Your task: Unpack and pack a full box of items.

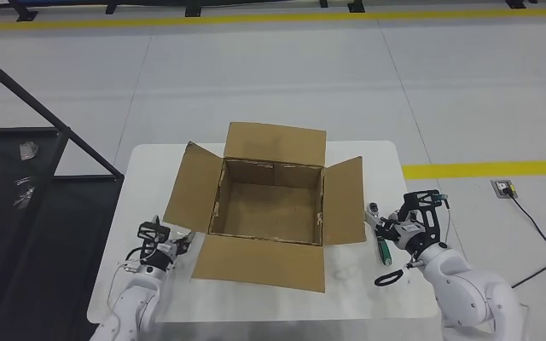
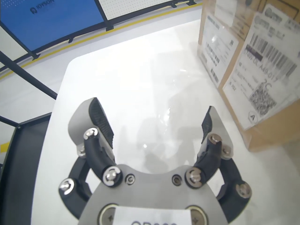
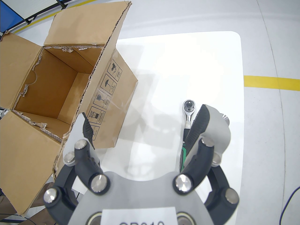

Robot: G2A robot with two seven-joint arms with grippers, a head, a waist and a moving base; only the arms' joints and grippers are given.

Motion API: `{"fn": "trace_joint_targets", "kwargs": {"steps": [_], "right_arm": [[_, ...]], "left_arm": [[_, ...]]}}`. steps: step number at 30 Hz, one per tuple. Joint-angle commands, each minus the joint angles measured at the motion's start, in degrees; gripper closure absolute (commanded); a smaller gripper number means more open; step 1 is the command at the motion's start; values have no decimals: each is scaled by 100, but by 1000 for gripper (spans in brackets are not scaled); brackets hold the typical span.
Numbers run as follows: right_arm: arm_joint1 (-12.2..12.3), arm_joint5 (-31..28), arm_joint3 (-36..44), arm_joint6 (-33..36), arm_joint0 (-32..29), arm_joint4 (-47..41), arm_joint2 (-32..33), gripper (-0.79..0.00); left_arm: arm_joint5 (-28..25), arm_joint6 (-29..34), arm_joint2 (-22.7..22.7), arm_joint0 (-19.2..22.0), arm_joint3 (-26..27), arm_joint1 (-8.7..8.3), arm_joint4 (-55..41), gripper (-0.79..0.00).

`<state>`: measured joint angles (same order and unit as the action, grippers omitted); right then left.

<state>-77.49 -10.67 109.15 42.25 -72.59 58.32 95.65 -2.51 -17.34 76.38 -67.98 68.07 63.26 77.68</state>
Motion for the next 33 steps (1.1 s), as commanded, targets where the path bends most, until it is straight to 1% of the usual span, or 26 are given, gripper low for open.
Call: {"fn": "trace_joint_targets", "kwargs": {"steps": [1,2,6,10,11,13,14,15,17,20,23,24,28,29,31,33], "right_arm": [[0,0,0,0,0,0,0,-785],[0,0,0,0,0,0,0,-785],[3,-30,3,-76,-29,-5,-22,-785],[32,-155,-23,-101,-9,-19,-100,-785],[37,-172,-32,-90,4,-35,-109,-785],[55,-250,-58,-48,33,-129,-130,-785],[63,-270,-61,-28,33,-154,-132,-785],[73,-314,-71,12,31,-199,-136,-785],[94,-390,-100,88,23,-258,-117,-785],[124,-557,-140,196,24,-370,-116,-785],[150,-587,-181,101,2,-512,-37,-785],[158,-660,-183,-3,-30,-673,4,-785],[195,-1054,-232,-184,-102,-1273,139,-785],[202,-1127,-246,-200,-105,-1385,161,-785],[231,-1455,-333,-206,-109,-1872,243,-785],[260,-1640,-439,-210,-117,-2284,378,-785]], "left_arm": [[17,32,141,-165,56,-28,36,-785],[40,3,204,-229,89,-31,-26,-785],[-82,-285,412,-463,359,1,-757,-785],[-161,-307,457,-527,613,47,-1239,-785],[-190,-272,451,-524,639,52,-1273,-785],[-538,-68,422,-528,694,55,-1390,-785],[-649,63,426,-524,684,42,-1293,-785],[-651,143,429,-516,665,26,-1071,-785],[-571,139,407,-522,597,20,-786,-785],[-668,108,448,-519,484,29,-921,-785],[-952,-13,524,-552,444,28,-1122,-785],[-1133,-106,559,-583,456,25,-1209,-785],[-1530,-272,642,-653,612,22,-1442,-785],[-1568,-273,655,-658,644,22,-1478,-785],[-1719,-371,703,-691,769,29,-1673,-785],[-1828,-542,780,-746,856,36,-1899,-785]]}}
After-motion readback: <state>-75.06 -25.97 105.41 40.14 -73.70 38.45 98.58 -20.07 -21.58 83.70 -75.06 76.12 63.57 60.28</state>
